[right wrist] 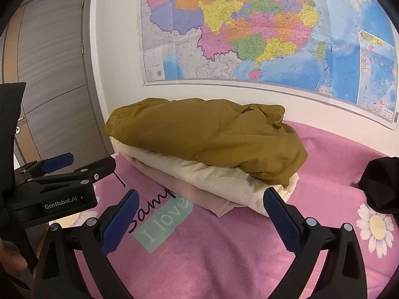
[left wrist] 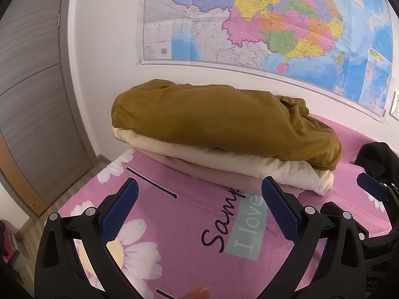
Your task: Fold large clothes
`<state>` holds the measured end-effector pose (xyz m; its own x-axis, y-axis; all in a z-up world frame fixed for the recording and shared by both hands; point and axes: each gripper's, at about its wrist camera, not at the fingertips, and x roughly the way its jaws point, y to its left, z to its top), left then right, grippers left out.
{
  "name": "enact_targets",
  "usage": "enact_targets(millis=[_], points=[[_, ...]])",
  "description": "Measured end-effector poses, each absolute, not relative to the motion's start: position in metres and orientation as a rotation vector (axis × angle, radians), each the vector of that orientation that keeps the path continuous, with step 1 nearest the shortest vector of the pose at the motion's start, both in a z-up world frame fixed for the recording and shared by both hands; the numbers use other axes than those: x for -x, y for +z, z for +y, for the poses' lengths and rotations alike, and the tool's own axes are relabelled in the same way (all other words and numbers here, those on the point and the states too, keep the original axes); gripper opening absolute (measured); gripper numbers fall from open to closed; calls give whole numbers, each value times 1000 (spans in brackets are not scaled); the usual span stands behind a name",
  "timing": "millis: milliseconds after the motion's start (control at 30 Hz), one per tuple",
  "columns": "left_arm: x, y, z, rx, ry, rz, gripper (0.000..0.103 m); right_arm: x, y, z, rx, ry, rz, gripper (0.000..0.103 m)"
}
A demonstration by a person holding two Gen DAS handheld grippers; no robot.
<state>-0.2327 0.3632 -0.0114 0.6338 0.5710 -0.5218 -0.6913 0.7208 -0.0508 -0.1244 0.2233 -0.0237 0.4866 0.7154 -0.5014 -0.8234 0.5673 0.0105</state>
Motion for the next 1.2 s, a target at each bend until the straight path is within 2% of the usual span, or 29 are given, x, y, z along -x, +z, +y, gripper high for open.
enact_targets(millis=[1200], points=[[236, -10, 357, 248, 725, 494, 98, 127, -23, 219, 243, 950, 478, 97]])
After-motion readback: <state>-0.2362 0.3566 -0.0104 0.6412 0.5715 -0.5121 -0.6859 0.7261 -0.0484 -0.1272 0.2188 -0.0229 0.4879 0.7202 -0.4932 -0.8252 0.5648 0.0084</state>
